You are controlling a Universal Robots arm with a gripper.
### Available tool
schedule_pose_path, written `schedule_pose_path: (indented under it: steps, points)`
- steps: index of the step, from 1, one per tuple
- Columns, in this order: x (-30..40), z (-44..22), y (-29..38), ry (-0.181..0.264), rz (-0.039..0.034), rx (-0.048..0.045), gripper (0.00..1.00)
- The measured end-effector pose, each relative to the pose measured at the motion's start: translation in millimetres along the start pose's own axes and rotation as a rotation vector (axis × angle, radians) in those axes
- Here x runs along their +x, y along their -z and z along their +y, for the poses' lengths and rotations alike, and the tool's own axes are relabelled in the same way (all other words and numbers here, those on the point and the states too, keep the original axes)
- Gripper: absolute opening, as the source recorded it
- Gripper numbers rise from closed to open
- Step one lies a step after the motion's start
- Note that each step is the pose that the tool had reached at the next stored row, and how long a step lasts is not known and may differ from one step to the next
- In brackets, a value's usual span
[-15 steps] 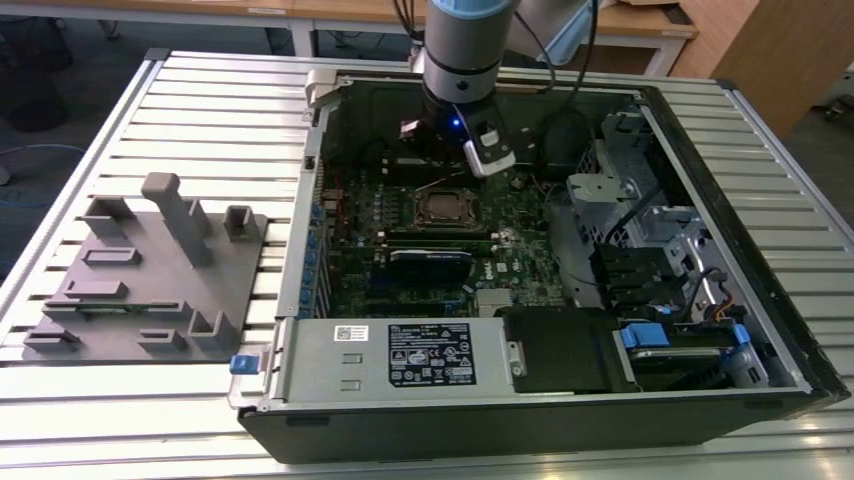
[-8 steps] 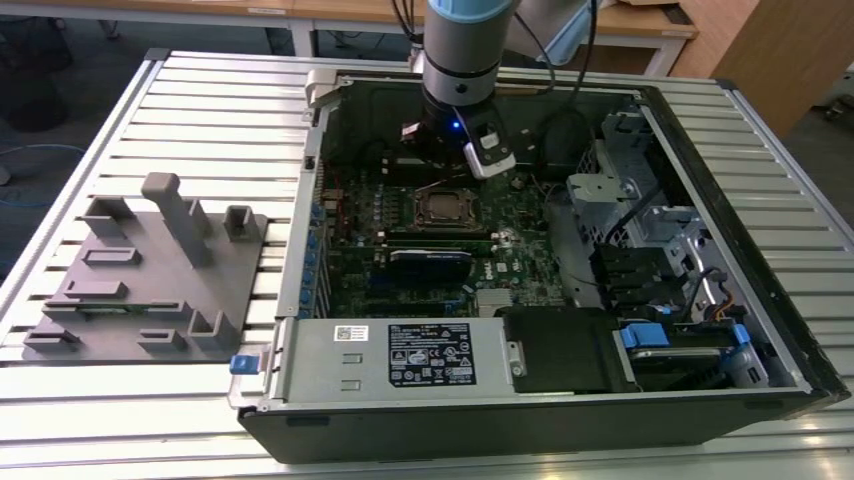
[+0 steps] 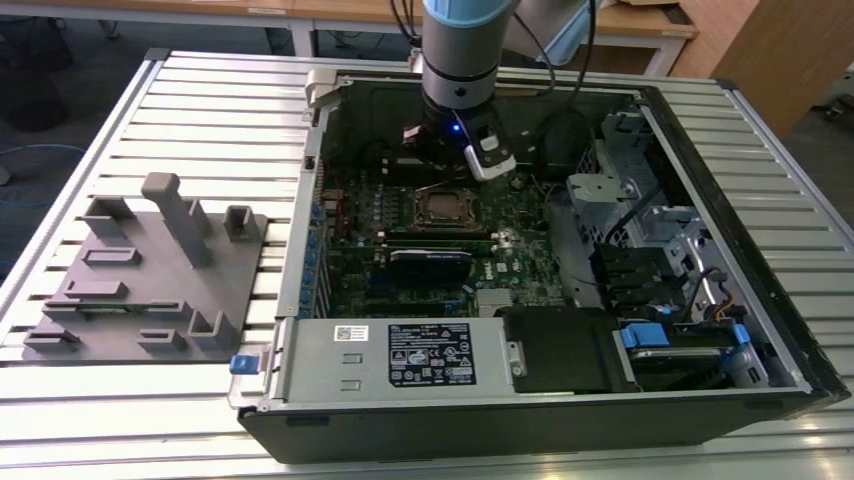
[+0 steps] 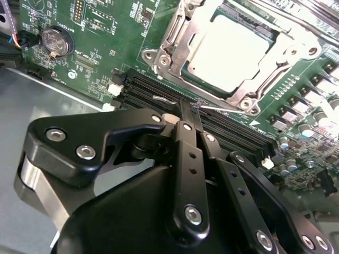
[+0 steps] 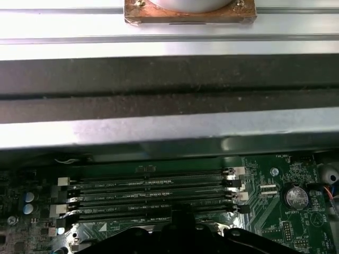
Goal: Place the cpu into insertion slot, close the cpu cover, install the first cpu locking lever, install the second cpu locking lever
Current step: 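Install the first cpu locking lever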
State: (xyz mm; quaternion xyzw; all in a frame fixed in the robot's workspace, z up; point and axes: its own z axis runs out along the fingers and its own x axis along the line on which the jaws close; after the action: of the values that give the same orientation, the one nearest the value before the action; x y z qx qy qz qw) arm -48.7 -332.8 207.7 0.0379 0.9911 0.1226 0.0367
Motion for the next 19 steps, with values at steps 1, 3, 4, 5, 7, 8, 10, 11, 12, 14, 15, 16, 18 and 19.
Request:
schedule_pose_path:
  steps: [1,3,4,5,7,8,10,11,12,14,15,16,18,19]
  points:
    - [0.0,-0.1,-0.4,0.001,-0.0032,-0.0005,0.1]
    - [0.1,-0.3,-1.2,0.003,-0.0099,-0.0014,0.1]
    - [0.1,-0.4,-1.6,0.003,-0.0135,-0.0018,0.1]
    - [0.1,-0.5,-1.9,0.004,-0.0167,-0.0021,0.1]
    - [0.1,-0.6,-2.2,0.005,-0.0209,-0.0023,0.1]
    - [0.1,-0.6,-2.3,0.005,-0.0212,-0.0024,0.1]
    - [0.2,-0.6,-2.4,0.004,-0.0217,-0.0023,0.1]
    - [0.2,-0.6,-2.5,0.002,-0.0224,-0.0019,0.1]
    - [0.2,-0.6,-2.8,-0.003,-0.0238,-0.0014,0.1]
    - [0.2,-0.8,-3.3,-0.026,-0.0297,0.0009,0.1]
    - [0.2,-0.9,-3.6,-0.042,-0.0337,0.0023,0.1]
    - [0.3,-0.9,-3.8,-0.058,-0.0376,0.0035,0.1]
    - [0.9,-0.9,-3.9,-0.073,-0.0414,0.0049,0.1]
    - [1.4,-0.8,-3.9,-0.074,-0.0417,0.0049,0.1]
